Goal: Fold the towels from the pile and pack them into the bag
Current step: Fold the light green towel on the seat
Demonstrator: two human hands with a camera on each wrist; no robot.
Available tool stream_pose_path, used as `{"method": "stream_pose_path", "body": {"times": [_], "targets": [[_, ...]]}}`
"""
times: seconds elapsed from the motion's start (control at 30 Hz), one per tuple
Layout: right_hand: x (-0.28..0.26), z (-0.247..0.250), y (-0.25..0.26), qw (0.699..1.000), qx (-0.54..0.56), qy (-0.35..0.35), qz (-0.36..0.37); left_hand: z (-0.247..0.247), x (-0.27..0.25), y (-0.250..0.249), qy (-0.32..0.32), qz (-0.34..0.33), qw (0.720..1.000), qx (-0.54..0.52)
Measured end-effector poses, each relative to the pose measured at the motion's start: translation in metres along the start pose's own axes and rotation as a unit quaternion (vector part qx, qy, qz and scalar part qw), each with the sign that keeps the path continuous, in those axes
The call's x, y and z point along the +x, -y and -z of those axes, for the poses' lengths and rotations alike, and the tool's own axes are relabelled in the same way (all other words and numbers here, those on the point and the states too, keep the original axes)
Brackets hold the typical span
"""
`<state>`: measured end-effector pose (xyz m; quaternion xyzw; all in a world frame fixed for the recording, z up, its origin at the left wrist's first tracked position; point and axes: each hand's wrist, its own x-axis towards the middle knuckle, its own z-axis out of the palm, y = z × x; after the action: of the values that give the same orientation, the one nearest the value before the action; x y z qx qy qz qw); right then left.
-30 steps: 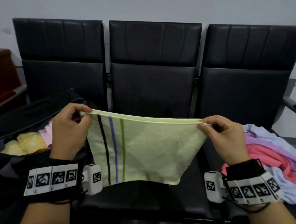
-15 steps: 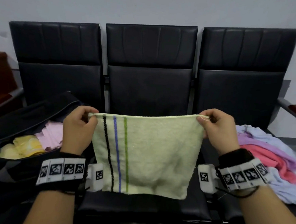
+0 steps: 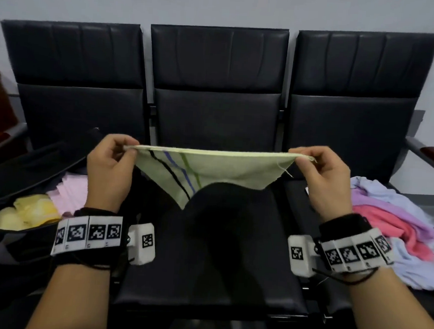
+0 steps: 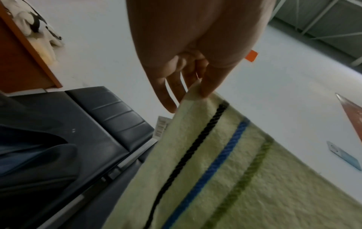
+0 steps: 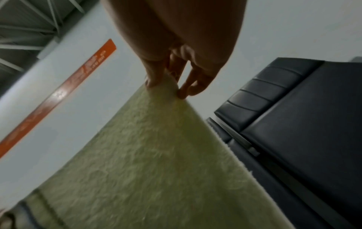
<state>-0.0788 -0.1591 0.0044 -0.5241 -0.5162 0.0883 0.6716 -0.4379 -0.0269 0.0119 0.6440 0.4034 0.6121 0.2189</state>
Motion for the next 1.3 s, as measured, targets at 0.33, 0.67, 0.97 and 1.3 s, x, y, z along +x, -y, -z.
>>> {"method": "stream_pose_path", "body": {"times": [0.33,0.67,0.97,1.3], "targets": [[-0.103,0.019,-0.069,0.976,-0.051,0.126,-0.172,0.013,-0.087,0.06,0.154,0.212,0.964,0.051],[-0.133,0.023,-0.088,0.955,-0.026,0.132,-0.266,0.02,-0.125,0.089,0.26,0.346,0.899,0.066],[-0.12,0.001,-0.119,0.951,-0.087,0.081,-0.286,-0.004,-0.126,0.116,0.213,0.332,0.911,0.122],[-0.123,-0.016,-0.172,0.871,-0.291,0.164,-0.359,-0.03,-0.137,0.164,0.172,0.382,0.888,0.192]]}}
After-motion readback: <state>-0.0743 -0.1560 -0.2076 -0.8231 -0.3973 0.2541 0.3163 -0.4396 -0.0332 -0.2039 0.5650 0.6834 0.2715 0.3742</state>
